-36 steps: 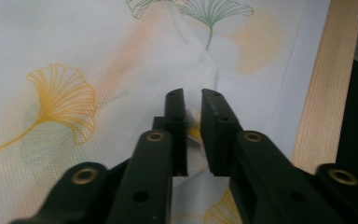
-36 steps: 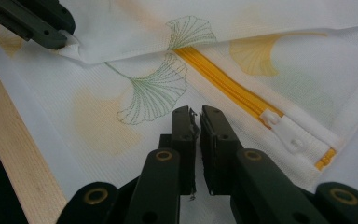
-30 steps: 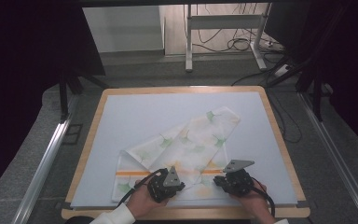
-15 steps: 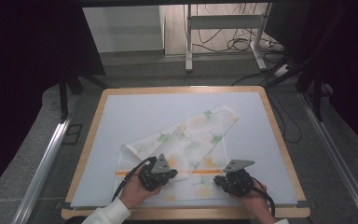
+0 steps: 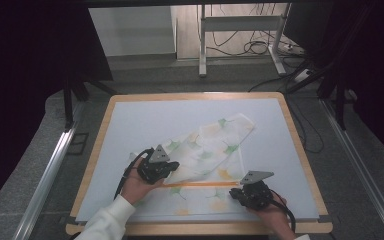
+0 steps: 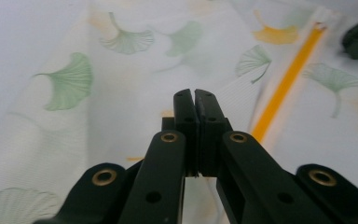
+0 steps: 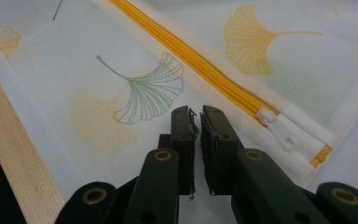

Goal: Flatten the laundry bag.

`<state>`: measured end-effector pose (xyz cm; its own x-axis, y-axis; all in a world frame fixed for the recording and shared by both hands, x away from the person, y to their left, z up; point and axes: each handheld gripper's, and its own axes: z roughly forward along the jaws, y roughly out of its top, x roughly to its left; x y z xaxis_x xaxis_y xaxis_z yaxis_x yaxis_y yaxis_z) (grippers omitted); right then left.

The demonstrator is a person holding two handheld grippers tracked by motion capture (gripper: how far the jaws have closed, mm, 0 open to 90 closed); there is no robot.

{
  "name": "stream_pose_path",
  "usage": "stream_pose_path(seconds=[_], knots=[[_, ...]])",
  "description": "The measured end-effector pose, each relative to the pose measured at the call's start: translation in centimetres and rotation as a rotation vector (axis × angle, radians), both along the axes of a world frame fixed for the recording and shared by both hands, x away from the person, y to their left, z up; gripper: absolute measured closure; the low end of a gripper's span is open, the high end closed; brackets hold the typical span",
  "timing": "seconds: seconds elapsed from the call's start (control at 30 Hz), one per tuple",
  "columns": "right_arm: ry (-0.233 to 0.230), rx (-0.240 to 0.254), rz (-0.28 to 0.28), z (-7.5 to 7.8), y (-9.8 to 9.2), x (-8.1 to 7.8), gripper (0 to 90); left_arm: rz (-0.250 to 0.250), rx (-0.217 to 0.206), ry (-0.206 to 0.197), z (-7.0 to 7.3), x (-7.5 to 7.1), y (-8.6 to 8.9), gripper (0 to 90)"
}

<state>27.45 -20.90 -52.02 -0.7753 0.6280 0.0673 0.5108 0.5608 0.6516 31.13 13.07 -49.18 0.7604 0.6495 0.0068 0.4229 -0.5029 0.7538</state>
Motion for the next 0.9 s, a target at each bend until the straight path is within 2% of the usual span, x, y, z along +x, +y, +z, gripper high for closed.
stream_pose_path(seconds=[0.13,0.23,0.37,0.83,0.9], knots=[[0.000,0.001,0.001,0.0,0.0,0.0,82.3,0.044,-0.010,-0.002,0.3,1.4,1.1,89.3],[-0.001,0.001,0.003,0.0,0.0,0.1,82.3,0.087,-0.034,-0.007,0.7,2.7,2.4,89.3],[-0.001,0.002,0.003,0.0,0.0,0.1,82.3,0.135,-0.072,0.013,1.0,4.0,3.9,89.3],[-0.001,0.003,0.002,0.0,-0.1,0.1,82.3,0.294,-0.050,0.009,0.2,7.8,8.5,89.3],[0.000,0.004,0.002,0.0,-0.1,0.1,82.3,0.324,-0.060,0.005,0.0,8.4,9.3,89.3]])
